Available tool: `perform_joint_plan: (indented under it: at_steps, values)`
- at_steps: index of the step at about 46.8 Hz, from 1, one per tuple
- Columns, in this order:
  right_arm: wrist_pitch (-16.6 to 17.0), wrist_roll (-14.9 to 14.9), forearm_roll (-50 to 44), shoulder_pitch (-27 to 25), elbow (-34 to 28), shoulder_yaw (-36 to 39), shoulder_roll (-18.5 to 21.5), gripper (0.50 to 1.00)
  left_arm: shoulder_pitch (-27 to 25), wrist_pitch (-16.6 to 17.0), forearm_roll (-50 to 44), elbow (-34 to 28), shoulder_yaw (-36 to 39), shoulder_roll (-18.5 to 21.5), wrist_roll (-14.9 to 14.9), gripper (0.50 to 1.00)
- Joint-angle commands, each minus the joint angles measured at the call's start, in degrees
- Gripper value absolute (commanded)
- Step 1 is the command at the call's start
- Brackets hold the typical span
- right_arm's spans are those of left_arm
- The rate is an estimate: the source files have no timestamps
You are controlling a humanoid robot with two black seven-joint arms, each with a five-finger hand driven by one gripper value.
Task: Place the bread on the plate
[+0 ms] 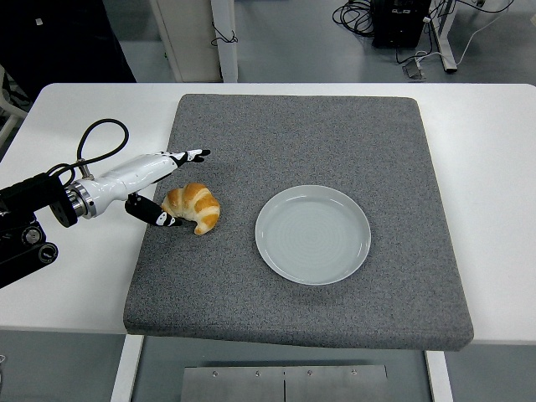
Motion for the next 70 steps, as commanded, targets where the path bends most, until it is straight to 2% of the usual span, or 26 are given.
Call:
perform_joint_plan:
  at_steps: [1, 13, 19, 23, 29, 33, 39, 48, 53, 62, 70]
  values:
    - [0.0, -0.1, 0.0, 0.0, 0.0, 0.0, 0.0, 1.0, -0.2, 0.0, 0.1, 0.8, 0.0, -1.3, 0.2, 0.968]
    - [0.0, -0.1, 0.0, 0.0, 0.0, 0.0, 0.0, 1.0, -0.5, -0.1, 0.1, 4.5, 0.1, -5.7, 0.2, 0.968]
    - [0.0, 0.0, 0.0, 0.0, 0.0, 0.0, 0.0, 1.0, -0.9, -0.1, 0.4, 4.9, 0.2, -6.0, 0.2, 0.965]
    - [0.0, 0.0, 0.0, 0.0, 0.0, 0.0, 0.0, 1.0, -1.0, -0.1, 1.2, 4.9, 0.1, -6.0, 0.1, 0.921]
    - [0.0, 0.0, 0.0, 0.0, 0.0, 0.0, 0.0, 1.0, -1.1, -0.1, 2.9, 4.9, 0.2, -6.0, -0.2, 0.81]
    - [0.0, 0.0, 0.0, 0.0, 0.0, 0.0, 0.0, 1.0, -1.1, -0.2, 2.9, 4.9, 0.2, -6.0, -0.5, 0.772]
    - [0.0, 0.0, 0.0, 0.0, 0.0, 0.0, 0.0, 1.0, -1.3, -0.1, 2.9, 4.9, 1.5, -5.9, -0.6, 0.737]
    - [0.0, -0.1, 0.0, 0.0, 0.0, 0.0, 0.0, 1.0, -1.1, -0.1, 2.9, 4.9, 2.2, -6.0, -0.8, 0.733]
    - [0.0, -0.1, 0.0, 0.0, 0.0, 0.0, 0.0, 1.0, -1.0, -0.1, 2.9, 4.9, 2.3, -6.0, -0.8, 0.699]
    - [0.0, 0.0, 0.0, 0.0, 0.0, 0.0, 0.0, 1.0, -1.9, -0.1, 2.9, 4.9, 2.1, -5.6, -0.8, 0.599]
    - [0.0, 0.0, 0.0, 0.0, 0.0, 0.0, 0.0, 1.0, -3.2, -0.2, 2.5, 4.9, 2.0, -5.4, -0.7, 0.56]
